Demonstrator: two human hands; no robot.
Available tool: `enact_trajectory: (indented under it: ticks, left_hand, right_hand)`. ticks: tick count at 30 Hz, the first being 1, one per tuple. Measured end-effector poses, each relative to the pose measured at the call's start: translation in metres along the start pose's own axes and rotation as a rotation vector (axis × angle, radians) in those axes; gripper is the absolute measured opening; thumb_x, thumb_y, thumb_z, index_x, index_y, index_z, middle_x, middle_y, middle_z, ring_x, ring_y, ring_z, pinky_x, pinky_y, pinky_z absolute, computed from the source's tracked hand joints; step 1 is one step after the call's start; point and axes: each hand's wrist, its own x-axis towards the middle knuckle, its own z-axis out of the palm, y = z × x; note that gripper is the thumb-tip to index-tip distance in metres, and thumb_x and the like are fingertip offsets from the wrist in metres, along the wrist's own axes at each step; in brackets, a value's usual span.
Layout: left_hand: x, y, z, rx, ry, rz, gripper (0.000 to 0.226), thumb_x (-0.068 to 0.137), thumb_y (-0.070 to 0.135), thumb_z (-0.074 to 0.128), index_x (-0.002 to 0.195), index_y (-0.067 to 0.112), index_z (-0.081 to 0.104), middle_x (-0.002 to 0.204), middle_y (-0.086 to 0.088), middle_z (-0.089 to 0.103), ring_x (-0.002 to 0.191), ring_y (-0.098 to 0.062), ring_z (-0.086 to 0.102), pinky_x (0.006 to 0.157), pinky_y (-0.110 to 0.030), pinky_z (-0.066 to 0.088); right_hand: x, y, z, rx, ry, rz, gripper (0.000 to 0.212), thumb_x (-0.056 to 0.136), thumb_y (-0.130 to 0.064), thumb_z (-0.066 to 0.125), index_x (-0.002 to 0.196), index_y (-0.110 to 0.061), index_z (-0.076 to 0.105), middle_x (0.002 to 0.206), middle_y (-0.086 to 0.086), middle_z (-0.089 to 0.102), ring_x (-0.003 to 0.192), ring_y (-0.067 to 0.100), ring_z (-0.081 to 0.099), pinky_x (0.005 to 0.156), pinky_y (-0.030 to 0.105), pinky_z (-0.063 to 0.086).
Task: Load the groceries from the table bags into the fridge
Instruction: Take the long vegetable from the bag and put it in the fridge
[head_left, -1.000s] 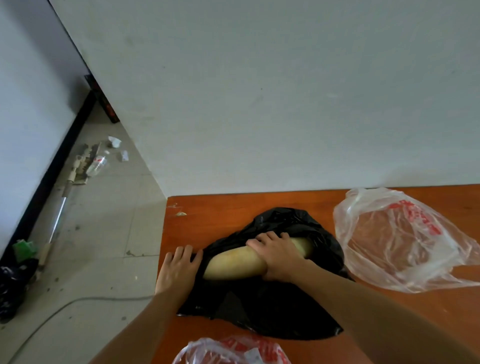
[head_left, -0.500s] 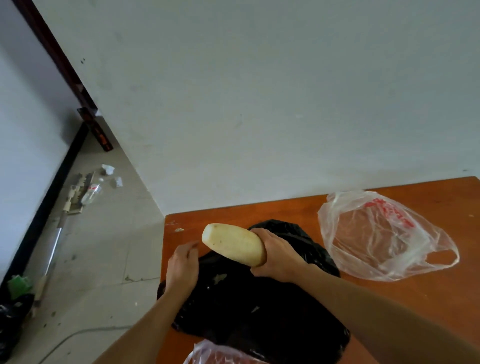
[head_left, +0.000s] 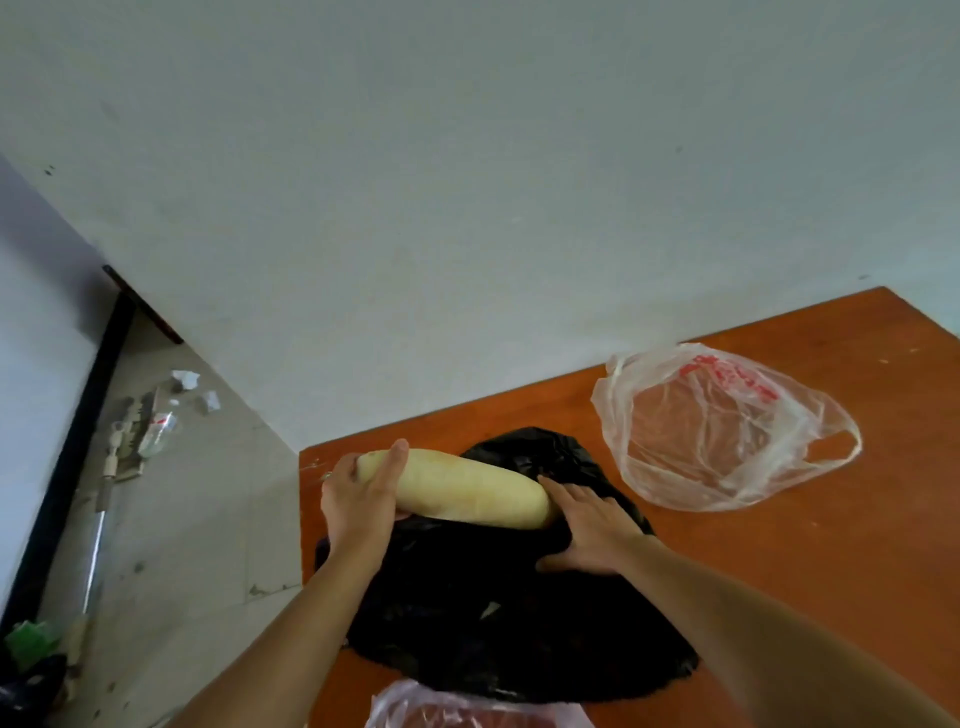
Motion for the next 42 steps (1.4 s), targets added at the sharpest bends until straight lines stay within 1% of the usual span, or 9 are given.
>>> enact_trajectory:
  ticks: [5,9,14,18,21,30,35,39,42]
  left_hand:
    - [-0.006,0.018,-0.002,-0.111,-0.044,0.023,0.034,0.075,0.051,0.072,0.082,0.020,0.061,0.094,0.000,0.060,0.092,-0.024,0.061,0.057,-0.044,0.060]
    - [-0.013,0.043,0.000,-0.156,-0.132,-0.006,0.037,0.078,0.046,0.071,0.086,0.010,0.065,0.096,-0.010,0.064,0.089,-0.027,0.064,0.052,-0.043,0.059]
    - [-0.025,0.107,-0.004,-0.260,-0.225,0.007,0.045,0.093,0.054,0.044,0.089,0.013,0.061,0.094,-0.013,0.068,0.086,-0.033,0.067,0.073,-0.047,0.057]
    - [-0.030,0.150,-0.002,-0.033,-0.245,0.227,0.041,0.101,0.043,0.030,0.103,0.009,0.054,0.081,-0.018,0.068,0.064,-0.035,0.069,0.061,-0.044,0.058]
    - [-0.041,0.165,0.010,0.224,-0.205,0.413,0.038,0.099,0.040,0.033,0.104,0.010,0.057,0.078,-0.010,0.068,0.069,-0.029,0.067,0.072,-0.048,0.057]
    - [-0.184,0.169,0.076,0.759,-0.363,0.785,0.024,0.095,0.040,0.044,0.106,0.021,0.055,0.101,-0.002,0.060,0.083,-0.019,0.051,0.071,-0.031,0.041]
    - [-0.318,0.147,0.128,0.847,-0.493,1.077,0.055,0.095,0.052,0.023,0.115,0.017,0.060,0.095,0.001,0.065,0.079,-0.015,0.060,0.062,-0.029,0.042]
    - [-0.423,0.137,0.173,0.881,-0.655,1.264,0.036,0.097,0.037,0.046,0.126,0.017,0.051,0.127,-0.005,0.058,0.112,-0.021,0.056,0.092,-0.033,0.046]
    - [-0.490,0.136,0.213,0.882,-0.766,1.369,0.036,0.095,0.039,0.047,0.126,0.020,0.049,0.124,-0.004,0.059,0.110,-0.021,0.058,0.087,-0.034,0.049]
  right_hand:
    - [-0.019,-0.001,-0.002,0.153,0.016,-0.028,0.120,0.063,-0.078,0.066,0.151,-0.040,-0.007,0.158,-0.006,0.021,0.142,0.020,0.027,0.109,0.043,0.033]
    - [-0.026,-0.043,-0.043,0.132,0.226,-0.174,0.115,0.066,-0.072,0.067,0.151,-0.039,-0.004,0.153,-0.009,0.032,0.133,0.017,0.040,0.103,0.039,0.037]
    - [-0.051,-0.064,-0.090,0.201,0.489,-0.170,0.090,0.060,-0.058,0.070,0.136,-0.041,0.026,0.121,-0.008,0.059,0.103,0.019,0.062,0.090,0.040,0.047]
    - [-0.083,-0.052,-0.127,0.166,0.615,-0.090,0.084,0.056,-0.060,0.064,0.132,-0.040,0.033,0.109,-0.011,0.064,0.095,0.019,0.063,0.088,0.042,0.047]
    - [-0.120,-0.033,-0.147,0.073,0.640,-0.022,0.082,0.059,-0.056,0.067,0.132,-0.040,0.033,0.109,-0.011,0.063,0.091,0.019,0.062,0.075,0.036,0.045]
    - [-0.301,0.050,-0.114,-0.038,0.762,0.260,0.090,0.064,-0.060,0.068,0.141,-0.035,0.031,0.134,-0.009,0.052,0.109,0.019,0.058,0.083,0.038,0.049]
    - [-0.438,0.097,-0.053,-0.033,0.759,0.539,0.089,0.067,-0.057,0.072,0.141,-0.032,0.030,0.124,-0.008,0.054,0.101,0.014,0.056,0.081,0.031,0.048]
    - [-0.547,0.130,-0.010,0.020,0.787,0.777,0.084,0.068,-0.055,0.071,0.138,-0.031,0.032,0.120,-0.005,0.056,0.096,0.018,0.058,0.079,0.032,0.047]
    - [-0.617,0.156,0.012,0.045,0.809,0.948,0.082,0.068,-0.054,0.070,0.137,-0.032,0.033,0.121,-0.005,0.057,0.095,0.020,0.059,0.073,0.030,0.041]
